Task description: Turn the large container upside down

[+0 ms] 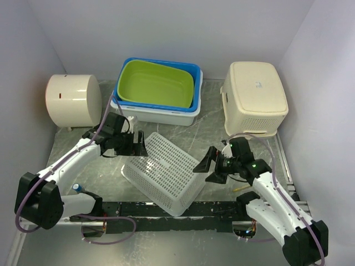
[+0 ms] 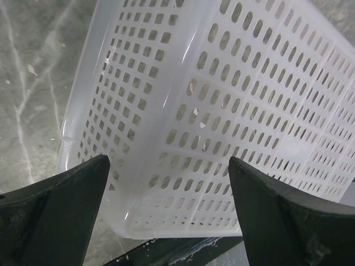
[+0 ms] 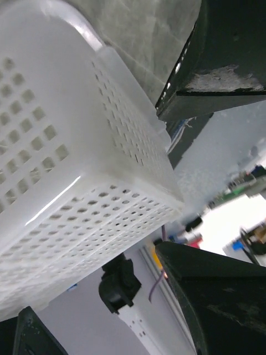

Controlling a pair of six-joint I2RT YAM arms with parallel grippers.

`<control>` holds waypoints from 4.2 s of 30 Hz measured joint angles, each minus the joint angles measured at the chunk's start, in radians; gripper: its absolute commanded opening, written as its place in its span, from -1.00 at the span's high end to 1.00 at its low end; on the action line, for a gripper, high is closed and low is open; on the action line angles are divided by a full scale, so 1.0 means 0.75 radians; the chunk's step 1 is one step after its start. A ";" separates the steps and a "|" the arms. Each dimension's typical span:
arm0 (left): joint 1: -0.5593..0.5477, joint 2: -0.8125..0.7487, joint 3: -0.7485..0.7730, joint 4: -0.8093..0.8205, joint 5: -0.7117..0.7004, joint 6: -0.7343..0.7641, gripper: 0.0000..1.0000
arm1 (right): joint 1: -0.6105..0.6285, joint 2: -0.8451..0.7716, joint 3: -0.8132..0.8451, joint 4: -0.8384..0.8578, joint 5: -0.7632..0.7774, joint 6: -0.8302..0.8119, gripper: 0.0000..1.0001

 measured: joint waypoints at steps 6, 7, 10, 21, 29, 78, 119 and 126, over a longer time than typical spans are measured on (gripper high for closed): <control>0.001 -0.050 -0.080 0.026 0.098 -0.067 -0.98 | 0.006 0.081 -0.158 0.257 -0.164 0.170 -0.83; 0.002 -0.067 -0.095 0.034 0.117 -0.079 -0.98 | 0.008 0.116 -0.147 0.292 -0.172 0.175 -0.83; 0.010 -0.108 -0.130 0.041 0.135 -0.109 -0.98 | 0.009 0.240 -0.059 0.293 -0.146 0.137 -0.84; -0.234 -0.081 -0.165 0.174 0.169 -0.296 -0.98 | -0.016 0.503 0.355 0.130 0.387 -0.145 -0.86; -0.450 0.159 -0.040 0.317 0.205 -0.394 -0.97 | -0.023 0.440 0.453 -0.114 0.751 -0.242 -0.91; -1.017 1.151 0.827 0.734 0.502 -0.445 -0.96 | -0.013 0.221 0.683 -0.653 1.517 -0.122 -1.00; 0.299 0.235 0.842 -0.309 -0.162 0.057 -0.82 | 0.338 1.186 1.438 0.407 0.622 -0.576 -0.85; 0.309 0.625 1.204 -0.280 -0.406 0.011 -0.64 | 0.333 1.192 1.379 0.382 0.710 -0.568 -0.89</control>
